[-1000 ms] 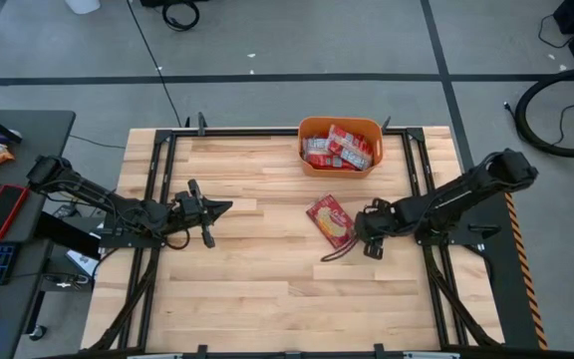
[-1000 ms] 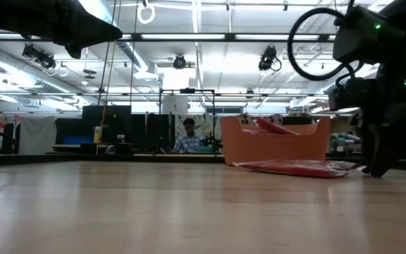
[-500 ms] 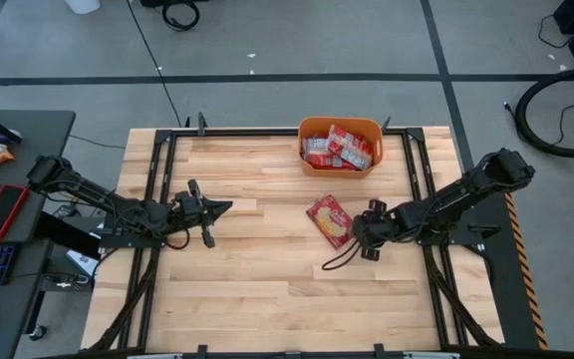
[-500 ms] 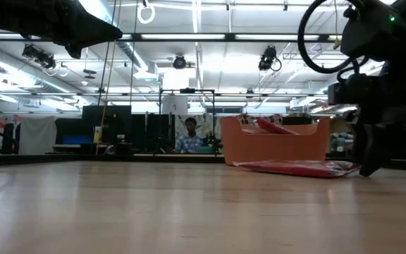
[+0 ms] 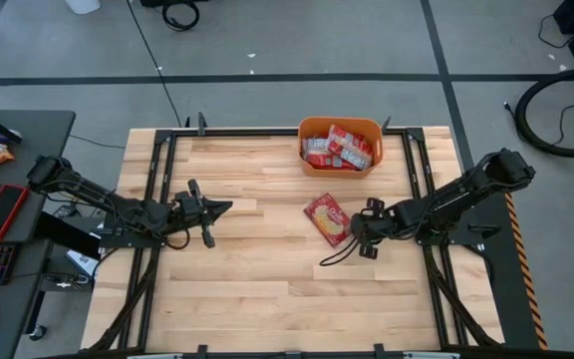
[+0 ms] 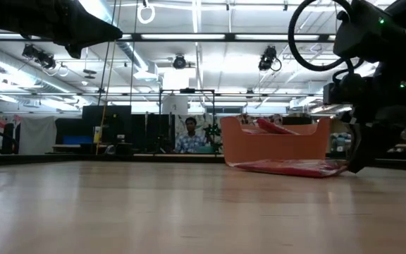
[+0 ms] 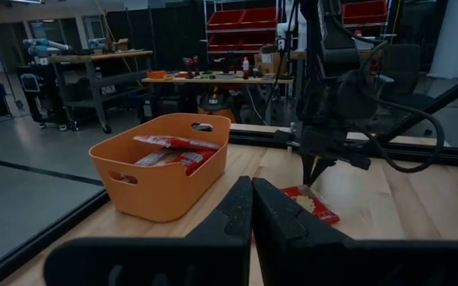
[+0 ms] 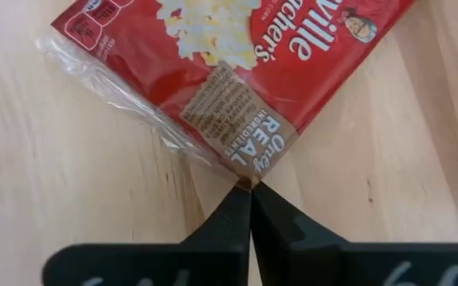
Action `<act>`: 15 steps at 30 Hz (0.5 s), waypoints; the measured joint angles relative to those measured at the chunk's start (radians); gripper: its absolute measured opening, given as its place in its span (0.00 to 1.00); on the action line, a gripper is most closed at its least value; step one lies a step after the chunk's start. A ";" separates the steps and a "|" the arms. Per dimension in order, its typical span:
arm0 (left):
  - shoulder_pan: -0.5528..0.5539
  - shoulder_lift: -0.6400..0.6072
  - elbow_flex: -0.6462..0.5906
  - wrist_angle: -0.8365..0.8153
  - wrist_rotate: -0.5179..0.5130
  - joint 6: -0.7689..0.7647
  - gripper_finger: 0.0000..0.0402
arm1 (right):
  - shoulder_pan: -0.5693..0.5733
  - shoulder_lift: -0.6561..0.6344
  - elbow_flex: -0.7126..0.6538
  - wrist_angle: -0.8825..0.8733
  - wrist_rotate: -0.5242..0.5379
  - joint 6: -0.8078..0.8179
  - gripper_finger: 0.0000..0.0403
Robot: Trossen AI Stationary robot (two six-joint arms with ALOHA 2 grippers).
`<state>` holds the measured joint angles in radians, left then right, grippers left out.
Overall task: Sort popcorn bags into baskets
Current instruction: Put the red popcorn bag into the orange bin
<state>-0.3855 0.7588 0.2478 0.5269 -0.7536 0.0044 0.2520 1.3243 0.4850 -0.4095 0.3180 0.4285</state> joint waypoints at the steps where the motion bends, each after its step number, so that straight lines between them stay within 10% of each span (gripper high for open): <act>1: 0.000 0.000 0.000 0.000 0.000 0.000 0.02 | 0.000 0.000 0.000 0.005 0.000 -0.003 0.03; 15: 0.000 0.000 0.000 0.000 0.000 0.001 0.02 | 0.000 -0.109 0.205 -0.125 0.193 -0.080 0.01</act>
<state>-0.3854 0.7589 0.2478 0.5266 -0.7536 0.0056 0.2520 1.2156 0.6904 -0.5343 0.5108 0.3483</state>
